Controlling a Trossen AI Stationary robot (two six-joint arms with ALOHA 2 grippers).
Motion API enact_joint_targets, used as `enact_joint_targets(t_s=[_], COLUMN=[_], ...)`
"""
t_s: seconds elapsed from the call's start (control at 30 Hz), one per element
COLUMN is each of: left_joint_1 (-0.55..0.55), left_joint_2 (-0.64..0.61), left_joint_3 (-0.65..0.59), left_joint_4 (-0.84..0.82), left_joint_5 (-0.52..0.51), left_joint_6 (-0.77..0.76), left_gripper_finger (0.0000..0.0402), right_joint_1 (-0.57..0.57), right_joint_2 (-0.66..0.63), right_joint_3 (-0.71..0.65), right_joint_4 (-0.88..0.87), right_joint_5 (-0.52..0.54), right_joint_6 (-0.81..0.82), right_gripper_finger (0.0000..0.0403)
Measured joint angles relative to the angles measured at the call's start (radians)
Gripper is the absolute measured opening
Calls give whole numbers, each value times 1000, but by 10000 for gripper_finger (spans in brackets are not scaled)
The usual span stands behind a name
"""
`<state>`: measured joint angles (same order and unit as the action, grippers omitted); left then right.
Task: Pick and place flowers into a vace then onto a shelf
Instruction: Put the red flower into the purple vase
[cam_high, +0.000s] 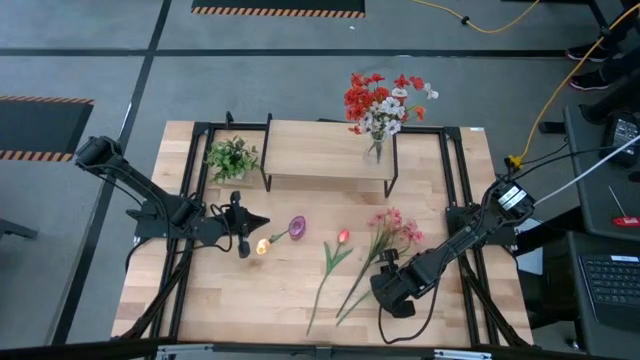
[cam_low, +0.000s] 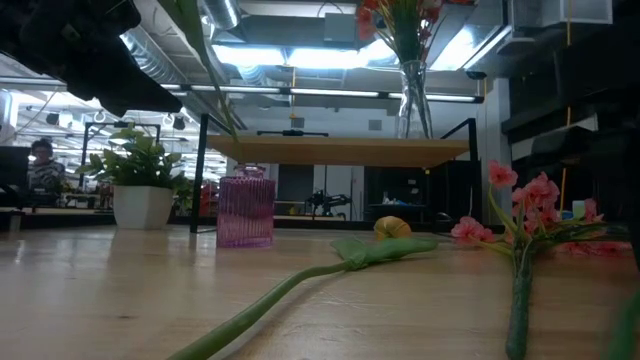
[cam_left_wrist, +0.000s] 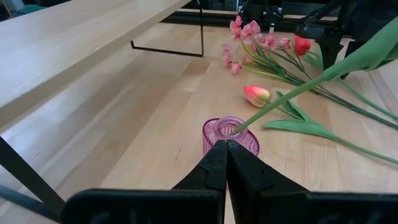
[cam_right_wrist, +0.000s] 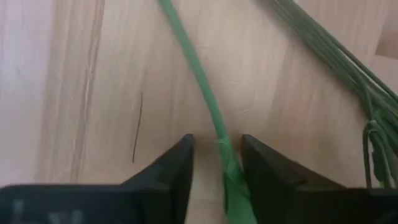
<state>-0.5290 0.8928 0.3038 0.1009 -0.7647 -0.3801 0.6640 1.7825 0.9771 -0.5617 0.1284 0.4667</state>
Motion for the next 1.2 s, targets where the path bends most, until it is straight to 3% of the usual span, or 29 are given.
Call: enact_joint_targets(t_s=[0.17, 0.23, 0.67, 1.0, 1.2], left_joint_1=[0, 0, 0, -1, -1], left_joint_2=[0, 0, 0, 0, 0], left_joint_3=[0, 0, 0, 0, -1], left_joint_4=[0, 0, 0, 16, 108], left_joint_5=[0, 0, 0, 25, 70], left_joint_6=[0, 0, 0, 2, 81], left_gripper_finger=[2, 1, 3, 1, 2], right_joint_1=[-1, -1, -1, -49, -146], right_joint_2=[2, 3, -46, -256, -289], right_joint_3=[15, 26, 219, 301, 325], right_joint_4=[-32, -58, -418, -499, -543], right_joint_5=[4, 2, 31, 145, 153], right_joint_6=[-20, -35, -95, -194, -296], right_gripper_finger=[31, 13, 4, 2, 2])
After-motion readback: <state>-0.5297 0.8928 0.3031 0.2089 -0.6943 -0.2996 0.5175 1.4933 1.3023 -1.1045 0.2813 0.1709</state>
